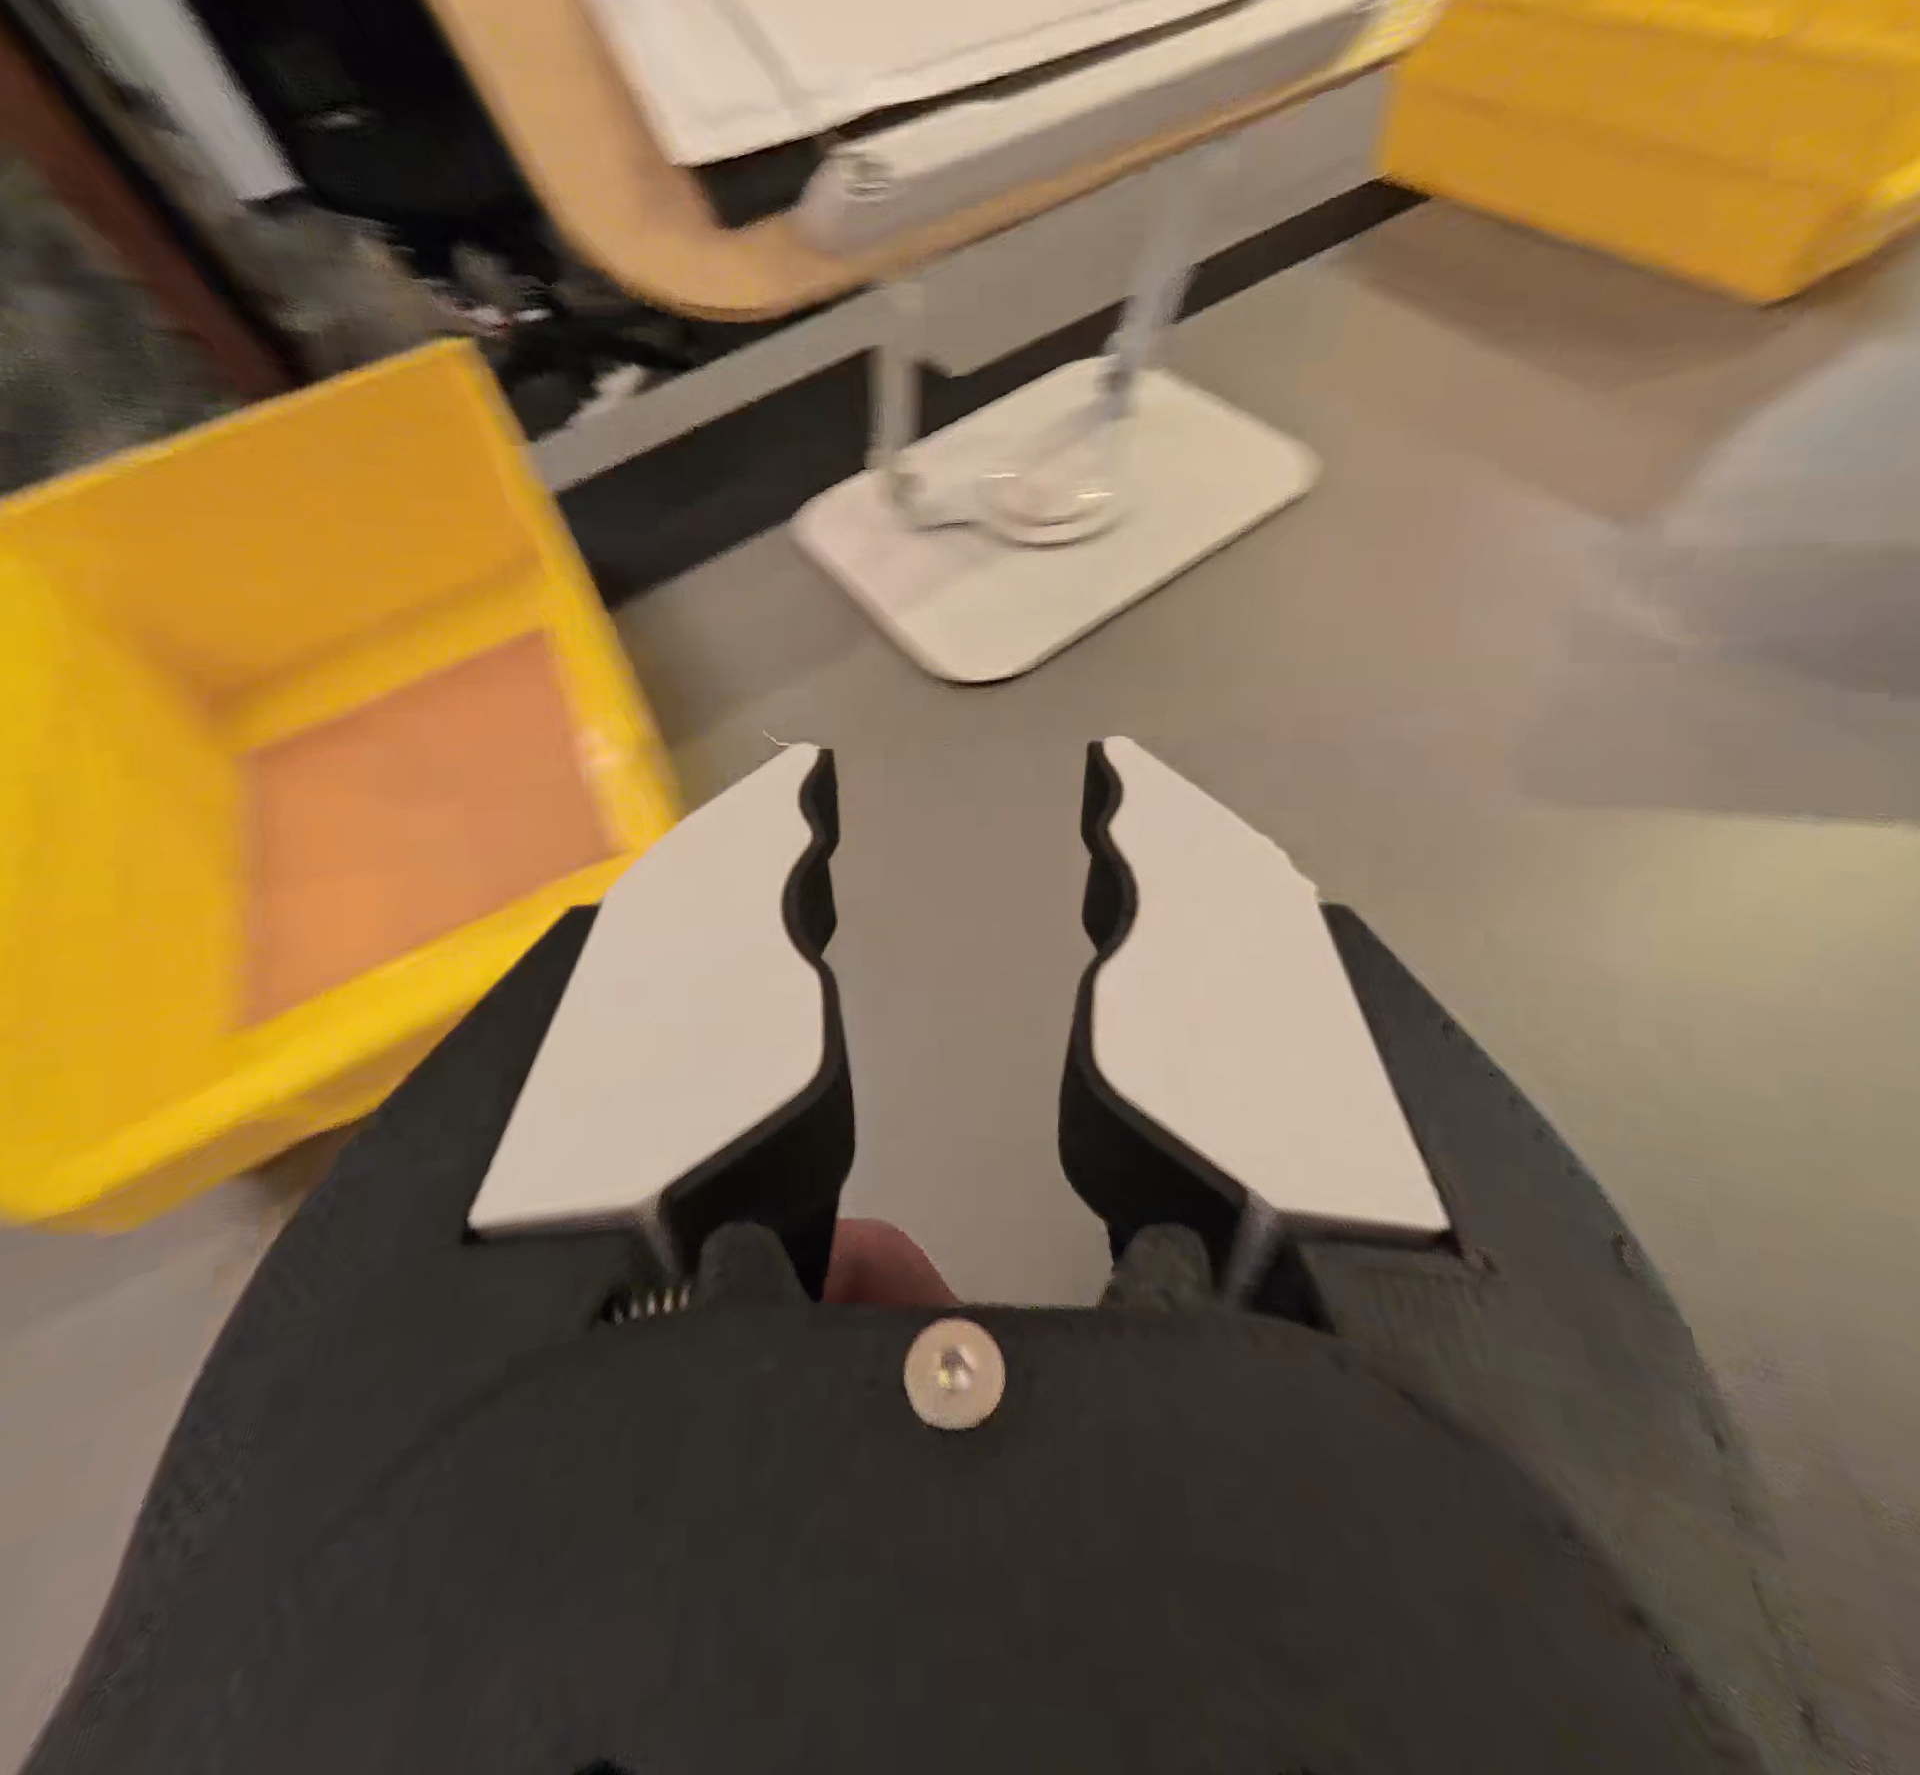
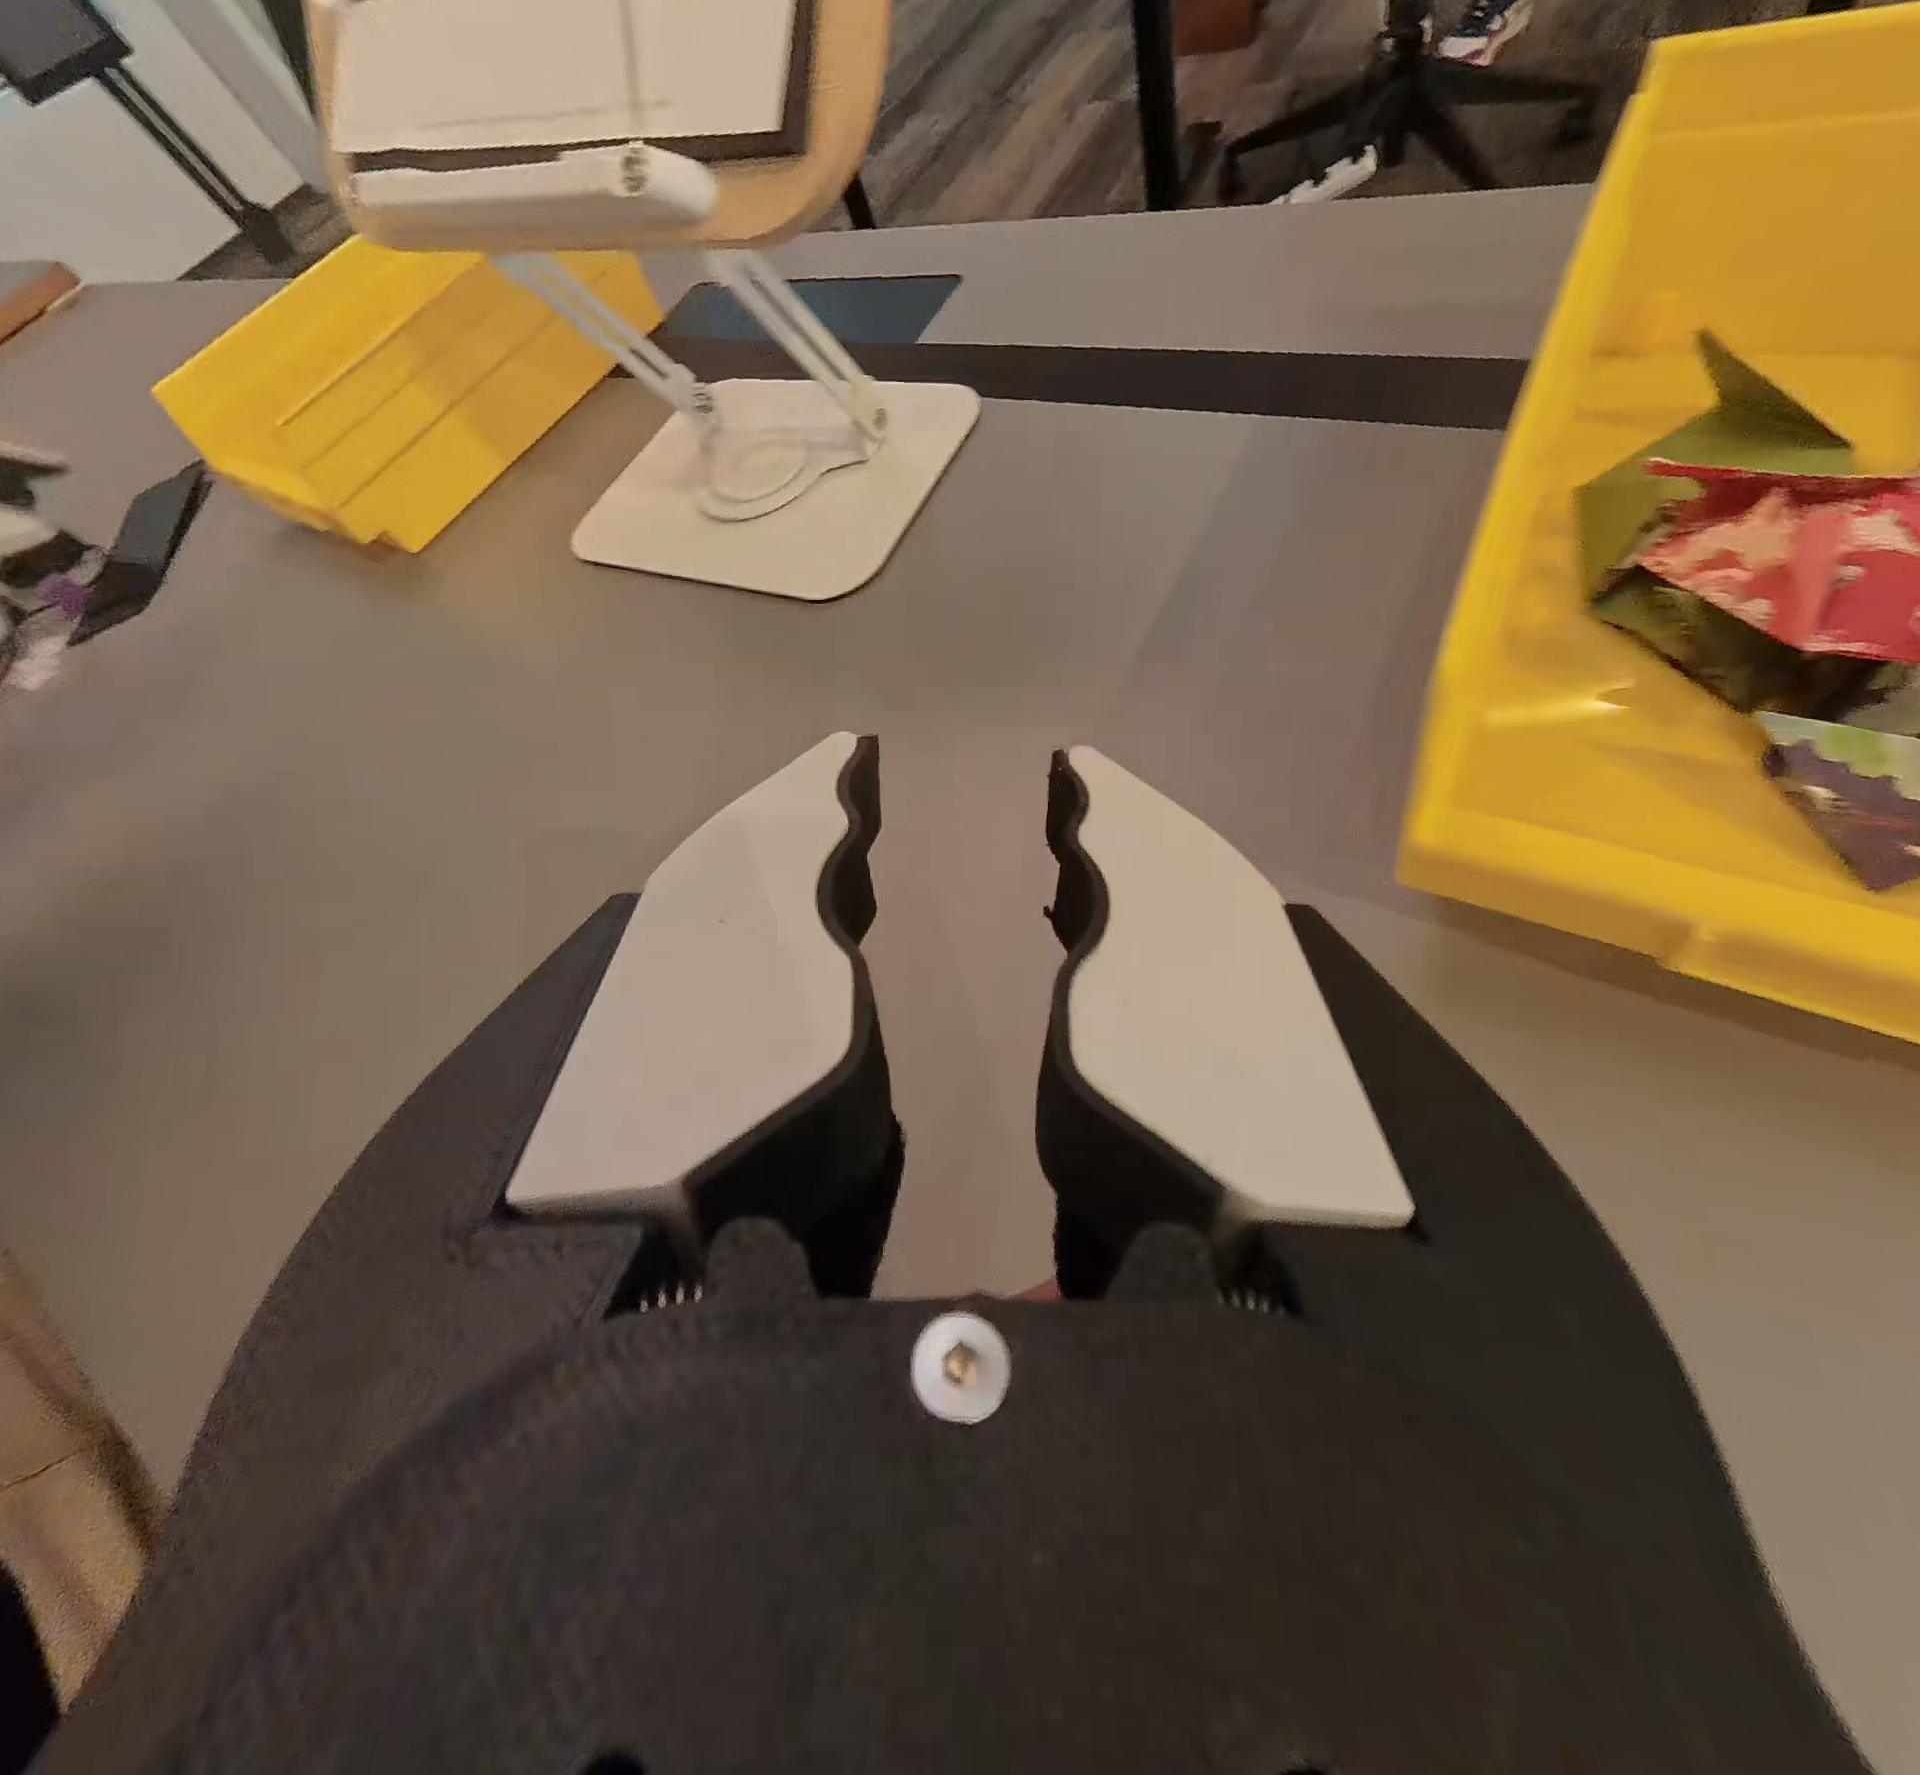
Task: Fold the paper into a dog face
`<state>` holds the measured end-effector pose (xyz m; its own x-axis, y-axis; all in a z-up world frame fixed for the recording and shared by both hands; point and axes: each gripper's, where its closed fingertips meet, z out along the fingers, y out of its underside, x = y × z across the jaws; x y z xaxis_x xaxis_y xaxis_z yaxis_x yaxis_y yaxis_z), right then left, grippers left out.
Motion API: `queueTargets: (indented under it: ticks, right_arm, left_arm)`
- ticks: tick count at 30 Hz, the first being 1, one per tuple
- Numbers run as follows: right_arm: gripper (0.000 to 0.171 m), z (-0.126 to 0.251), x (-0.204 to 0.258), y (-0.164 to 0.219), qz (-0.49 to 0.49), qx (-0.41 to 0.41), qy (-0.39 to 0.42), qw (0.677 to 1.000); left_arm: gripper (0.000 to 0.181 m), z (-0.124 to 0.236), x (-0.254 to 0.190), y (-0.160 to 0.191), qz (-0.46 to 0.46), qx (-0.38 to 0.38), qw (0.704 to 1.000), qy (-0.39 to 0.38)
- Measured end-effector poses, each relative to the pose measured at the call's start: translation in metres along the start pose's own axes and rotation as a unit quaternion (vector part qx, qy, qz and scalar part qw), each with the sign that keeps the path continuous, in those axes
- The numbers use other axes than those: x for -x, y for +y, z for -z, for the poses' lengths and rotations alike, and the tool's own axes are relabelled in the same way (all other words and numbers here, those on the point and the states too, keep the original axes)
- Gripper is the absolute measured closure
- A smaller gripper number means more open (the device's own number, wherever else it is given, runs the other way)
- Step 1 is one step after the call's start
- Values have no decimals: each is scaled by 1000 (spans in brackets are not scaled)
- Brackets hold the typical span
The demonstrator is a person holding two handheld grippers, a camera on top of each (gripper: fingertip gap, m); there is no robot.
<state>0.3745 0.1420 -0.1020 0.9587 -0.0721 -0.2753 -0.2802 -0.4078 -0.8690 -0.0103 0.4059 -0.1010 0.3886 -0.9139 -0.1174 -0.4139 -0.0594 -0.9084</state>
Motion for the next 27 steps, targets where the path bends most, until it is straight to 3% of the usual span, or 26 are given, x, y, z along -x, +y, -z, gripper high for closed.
queueTargets:
  ticks: [4,8,11,14,16,19,23,27]
  right_arm:
    - [141,-3,42,10,0,6,-45,999]
    - [146,-6,86,16,-33,-11,-117,993]
    - [144,-12,101,28,-39,-4,-124,992]
    - [144,-17,106,36,-46,-1,-124,991]
    - [144,-19,105,39,-45,-1,-117,992]
    - [143,-24,105,48,-47,11,-117,992]
    - [143,-31,102,55,-55,21,-119,991]
    - [143,-36,96,60,-58,30,-115,991]
  left_arm:
    - [140,-13,88,12,-39,69,994,-77]
    - [136,-50,130,25,-60,152,985,-49]
    - [129,-83,141,44,-98,230,968,-1]
    - [117,-108,155,80,-176,338,924,21]
    - [111,-121,155,99,-177,383,905,53]
    - [113,-138,162,95,-147,386,908,67]
    - [110,-141,166,125,-131,450,876,110]
    - [115,-146,163,126,-85,448,879,140]
